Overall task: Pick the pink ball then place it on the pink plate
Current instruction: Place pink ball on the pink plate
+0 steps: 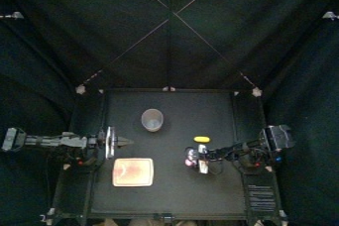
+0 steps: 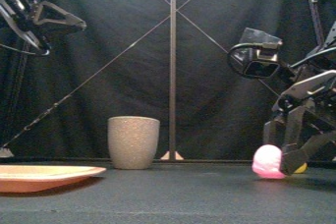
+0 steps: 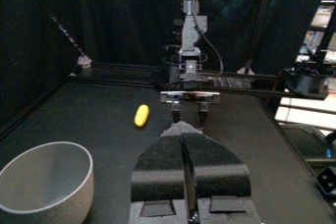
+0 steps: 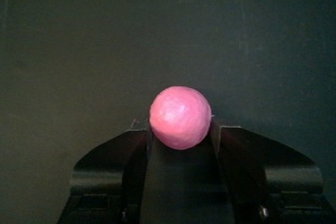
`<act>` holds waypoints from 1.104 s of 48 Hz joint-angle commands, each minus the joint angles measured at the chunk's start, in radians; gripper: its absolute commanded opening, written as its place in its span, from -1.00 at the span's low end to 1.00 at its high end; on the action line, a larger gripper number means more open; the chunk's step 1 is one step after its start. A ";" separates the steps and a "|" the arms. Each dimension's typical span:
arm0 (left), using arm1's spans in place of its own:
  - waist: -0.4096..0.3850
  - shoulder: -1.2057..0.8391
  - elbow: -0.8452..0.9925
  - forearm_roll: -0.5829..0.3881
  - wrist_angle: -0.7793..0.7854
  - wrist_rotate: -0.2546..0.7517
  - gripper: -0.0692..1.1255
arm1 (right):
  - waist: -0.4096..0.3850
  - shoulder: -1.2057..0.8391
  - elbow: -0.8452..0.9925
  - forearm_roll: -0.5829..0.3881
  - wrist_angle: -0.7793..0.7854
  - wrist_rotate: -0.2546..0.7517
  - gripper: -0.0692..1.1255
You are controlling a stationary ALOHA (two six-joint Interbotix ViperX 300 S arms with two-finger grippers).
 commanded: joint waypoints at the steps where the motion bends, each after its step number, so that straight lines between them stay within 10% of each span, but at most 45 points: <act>1: 0.003 0.005 -0.011 -0.002 -0.009 0.000 -0.89 | 0.006 -0.014 -0.054 -0.003 -0.005 -0.005 0.41; 53: 0.012 0.005 0.003 -0.002 -0.008 0.005 -0.89 | 0.003 0.649 -1.097 -0.123 0.161 0.000 0.42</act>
